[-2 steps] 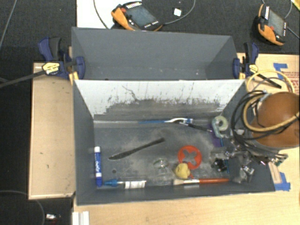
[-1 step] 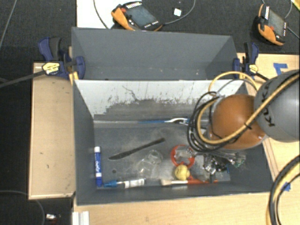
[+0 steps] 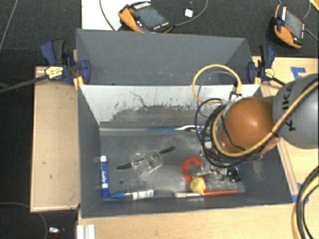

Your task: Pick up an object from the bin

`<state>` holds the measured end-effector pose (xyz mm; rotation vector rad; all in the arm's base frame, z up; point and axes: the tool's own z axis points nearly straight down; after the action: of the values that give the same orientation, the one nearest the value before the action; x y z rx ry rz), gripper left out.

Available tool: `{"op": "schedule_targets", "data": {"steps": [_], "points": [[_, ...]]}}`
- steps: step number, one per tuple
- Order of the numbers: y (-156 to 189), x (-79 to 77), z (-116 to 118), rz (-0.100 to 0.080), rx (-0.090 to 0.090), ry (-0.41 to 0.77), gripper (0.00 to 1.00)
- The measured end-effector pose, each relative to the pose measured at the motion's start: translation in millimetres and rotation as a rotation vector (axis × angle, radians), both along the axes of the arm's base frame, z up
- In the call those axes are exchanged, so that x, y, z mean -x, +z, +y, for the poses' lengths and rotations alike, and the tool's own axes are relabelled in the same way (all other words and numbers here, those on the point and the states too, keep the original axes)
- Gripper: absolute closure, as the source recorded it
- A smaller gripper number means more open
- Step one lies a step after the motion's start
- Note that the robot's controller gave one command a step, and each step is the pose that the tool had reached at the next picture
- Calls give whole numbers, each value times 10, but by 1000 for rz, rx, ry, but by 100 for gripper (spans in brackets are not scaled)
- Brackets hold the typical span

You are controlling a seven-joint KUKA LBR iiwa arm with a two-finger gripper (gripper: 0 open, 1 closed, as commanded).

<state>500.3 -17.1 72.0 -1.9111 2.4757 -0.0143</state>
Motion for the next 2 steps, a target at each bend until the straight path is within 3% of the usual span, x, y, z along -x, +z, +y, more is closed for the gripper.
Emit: {"op": "schedule_targets", "data": {"steps": [2], "points": [[183,16,4,6,-1,-3,100]]}}
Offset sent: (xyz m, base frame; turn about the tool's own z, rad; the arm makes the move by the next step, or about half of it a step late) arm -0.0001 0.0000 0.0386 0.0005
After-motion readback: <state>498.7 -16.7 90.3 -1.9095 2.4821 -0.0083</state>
